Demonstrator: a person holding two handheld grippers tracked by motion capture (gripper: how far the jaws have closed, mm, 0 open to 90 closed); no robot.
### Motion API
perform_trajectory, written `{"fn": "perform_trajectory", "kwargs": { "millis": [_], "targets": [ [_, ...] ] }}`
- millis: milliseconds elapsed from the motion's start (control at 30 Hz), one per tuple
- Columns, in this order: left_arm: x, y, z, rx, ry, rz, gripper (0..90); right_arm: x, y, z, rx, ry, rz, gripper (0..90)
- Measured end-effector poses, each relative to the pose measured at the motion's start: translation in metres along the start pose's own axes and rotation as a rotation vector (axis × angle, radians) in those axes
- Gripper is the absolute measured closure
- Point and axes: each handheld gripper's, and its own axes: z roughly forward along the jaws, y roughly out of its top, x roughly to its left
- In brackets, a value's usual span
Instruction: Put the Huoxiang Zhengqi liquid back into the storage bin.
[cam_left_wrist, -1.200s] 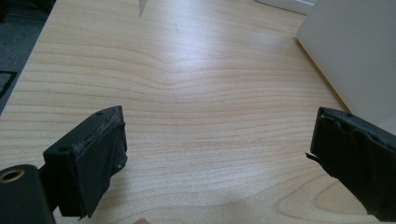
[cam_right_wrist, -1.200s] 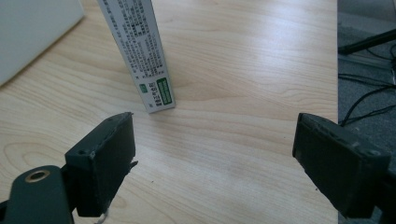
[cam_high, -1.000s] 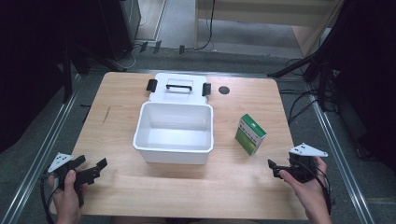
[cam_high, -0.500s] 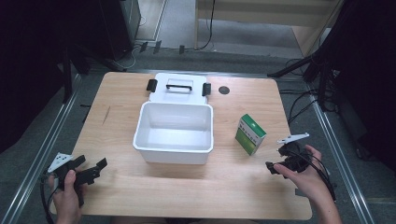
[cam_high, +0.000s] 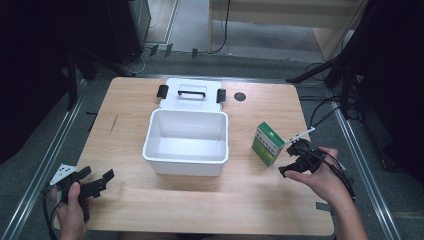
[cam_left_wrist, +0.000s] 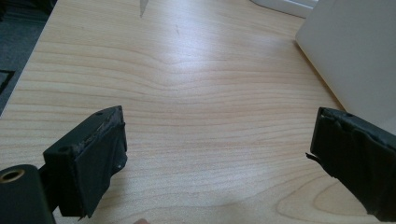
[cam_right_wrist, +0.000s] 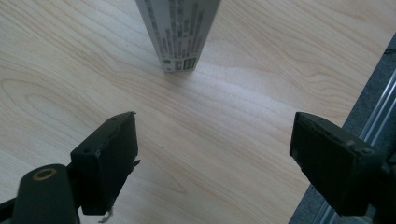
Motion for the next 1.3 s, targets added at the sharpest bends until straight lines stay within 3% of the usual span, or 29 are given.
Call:
{"fn": "perform_trajectory", "kwargs": {
  "millis": [300,467,733,967,1300],
  "targets": [
    [0.000,0.000,0.000,0.002,-0.002,-0.001,4.5,0.005,0.021,-0.009,0.006,0.000,-0.046,25.5],
    [0.000,0.000,0.000,0.001,-0.004,-0.002,4.5,0.006,0.033,-0.011,0.008,0.030,-0.054,29.0],
    [0.001,0.000,0.000,0.004,-0.008,-0.002,4.5,0.006,0.051,-0.012,0.007,0.066,-0.026,34.4],
    [0.001,0.000,0.000,0.008,-0.010,-0.001,4.5,0.008,0.064,-0.013,0.018,0.055,-0.014,31.3],
    [0.001,0.000,0.000,0.008,-0.010,-0.004,4.5,0.005,0.079,-0.012,0.033,0.074,0.009,37.4]
  ]
}}
